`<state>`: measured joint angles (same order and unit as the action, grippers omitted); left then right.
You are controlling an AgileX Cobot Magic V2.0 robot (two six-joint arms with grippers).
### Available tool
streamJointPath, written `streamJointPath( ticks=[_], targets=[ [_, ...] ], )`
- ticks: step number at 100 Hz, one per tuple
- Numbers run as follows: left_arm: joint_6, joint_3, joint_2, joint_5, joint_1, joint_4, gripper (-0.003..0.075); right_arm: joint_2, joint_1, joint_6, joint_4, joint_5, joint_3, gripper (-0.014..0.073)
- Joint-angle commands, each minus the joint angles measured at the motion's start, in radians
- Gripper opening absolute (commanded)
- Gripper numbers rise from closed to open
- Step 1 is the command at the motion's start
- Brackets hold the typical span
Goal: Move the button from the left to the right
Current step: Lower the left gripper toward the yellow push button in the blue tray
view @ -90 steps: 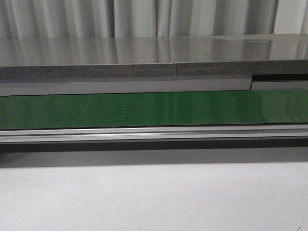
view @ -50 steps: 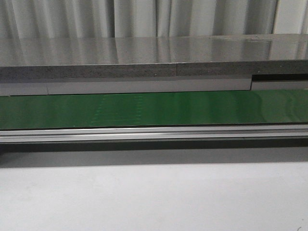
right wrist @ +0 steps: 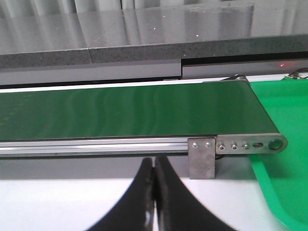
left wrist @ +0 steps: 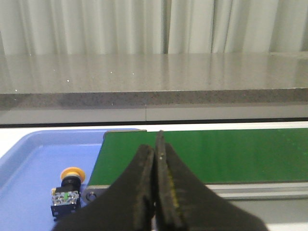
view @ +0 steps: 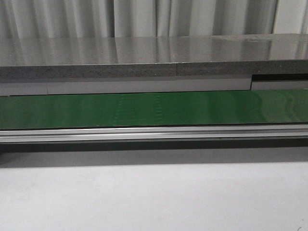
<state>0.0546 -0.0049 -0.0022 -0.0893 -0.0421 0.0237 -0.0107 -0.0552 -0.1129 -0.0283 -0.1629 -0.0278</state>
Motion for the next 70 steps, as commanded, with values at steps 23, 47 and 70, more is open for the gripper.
streamJointPath(
  ticks=[23,47,70],
  targets=[
    [0.011,-0.240,0.192,-0.097,0.003,-0.050,-0.0020,-0.020,0.007,0.005,-0.009,0.084,0.017,-0.0067],
    [0.011,-0.524,0.428,-0.339,0.003,-0.048,-0.0020,-0.020,0.007,0.005,-0.009,0.084,0.017,-0.0067],
    [0.011,-0.792,0.652,-0.677,0.003,-0.048,-0.0020,-0.020,0.007,0.005,-0.009,0.084,0.017,-0.0067]
  ],
)
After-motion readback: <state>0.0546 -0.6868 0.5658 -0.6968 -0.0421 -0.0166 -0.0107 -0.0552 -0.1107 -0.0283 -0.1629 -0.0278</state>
